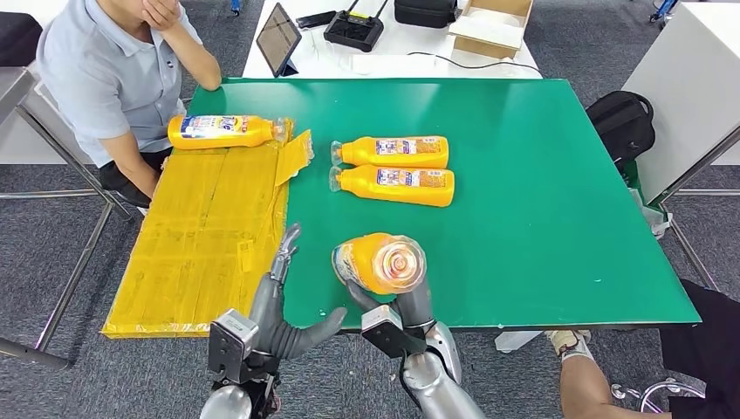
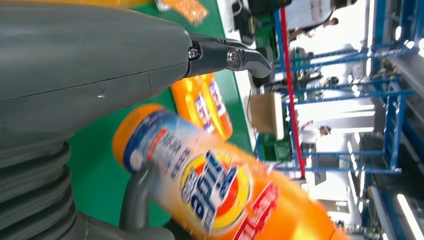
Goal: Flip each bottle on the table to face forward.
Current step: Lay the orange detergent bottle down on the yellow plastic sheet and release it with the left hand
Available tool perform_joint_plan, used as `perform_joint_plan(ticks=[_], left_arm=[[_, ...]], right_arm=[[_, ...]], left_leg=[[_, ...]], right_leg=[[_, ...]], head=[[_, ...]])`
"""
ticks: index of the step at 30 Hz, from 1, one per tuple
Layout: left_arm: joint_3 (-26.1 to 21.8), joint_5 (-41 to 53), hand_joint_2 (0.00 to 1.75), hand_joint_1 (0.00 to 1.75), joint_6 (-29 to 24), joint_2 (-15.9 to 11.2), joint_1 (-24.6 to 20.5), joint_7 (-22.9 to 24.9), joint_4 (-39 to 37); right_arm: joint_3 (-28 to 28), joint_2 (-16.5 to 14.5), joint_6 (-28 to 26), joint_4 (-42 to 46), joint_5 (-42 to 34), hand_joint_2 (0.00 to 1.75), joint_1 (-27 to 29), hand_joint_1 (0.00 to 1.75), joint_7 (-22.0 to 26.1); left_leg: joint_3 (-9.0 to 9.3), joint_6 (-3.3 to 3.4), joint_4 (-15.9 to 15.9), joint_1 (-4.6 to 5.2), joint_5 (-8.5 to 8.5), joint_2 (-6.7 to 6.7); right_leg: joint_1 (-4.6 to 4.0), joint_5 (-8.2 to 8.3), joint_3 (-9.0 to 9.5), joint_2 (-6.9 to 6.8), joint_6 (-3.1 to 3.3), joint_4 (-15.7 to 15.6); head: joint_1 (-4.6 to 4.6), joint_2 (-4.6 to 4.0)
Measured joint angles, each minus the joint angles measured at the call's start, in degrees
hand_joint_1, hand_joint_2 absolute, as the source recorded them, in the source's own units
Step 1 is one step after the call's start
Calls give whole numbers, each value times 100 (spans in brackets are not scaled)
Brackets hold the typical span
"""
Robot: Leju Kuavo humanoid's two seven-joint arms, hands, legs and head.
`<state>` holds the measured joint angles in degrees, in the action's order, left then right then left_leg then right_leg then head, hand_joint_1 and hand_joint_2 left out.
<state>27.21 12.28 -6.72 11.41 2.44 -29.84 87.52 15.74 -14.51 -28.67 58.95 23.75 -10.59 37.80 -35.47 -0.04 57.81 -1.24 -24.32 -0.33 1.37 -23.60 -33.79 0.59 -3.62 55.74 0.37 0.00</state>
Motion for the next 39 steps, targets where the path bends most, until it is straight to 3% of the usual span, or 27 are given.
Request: perform_joint_plan(ticks=[14, 23, 30, 39], left_arm=[[322, 116, 175, 0, 289, -138, 38, 181, 0], [362, 270, 175, 0, 106, -154, 23, 213, 0], [310, 319, 175, 0, -486, -56, -118, 337, -3], [256, 362, 175, 0, -672, 11, -193, 359, -9]], right_arm=[[-8, -7, 46, 44, 4, 175, -119, 171, -176], [124, -144, 118, 48, 129, 175, -163, 171, -311], [326, -261, 148, 44, 91, 175, -159, 169, -351], [454, -317, 144, 19, 56, 175, -166, 172, -363]], left_leg=[[0, 0, 0, 0, 0, 1], [1, 0, 0, -1, 0, 1], [0, 0, 0, -1, 0, 0], [0, 0, 0, -1, 0, 1]], right_leg=[[0, 0, 0, 0, 0, 0], [-1, 0, -1, 0, 0, 1], [0, 0, -1, 0, 0, 0], [0, 0, -2, 0, 0, 0]], head=[[-1, 0], [0, 0], [-1, 0], [0, 0]])
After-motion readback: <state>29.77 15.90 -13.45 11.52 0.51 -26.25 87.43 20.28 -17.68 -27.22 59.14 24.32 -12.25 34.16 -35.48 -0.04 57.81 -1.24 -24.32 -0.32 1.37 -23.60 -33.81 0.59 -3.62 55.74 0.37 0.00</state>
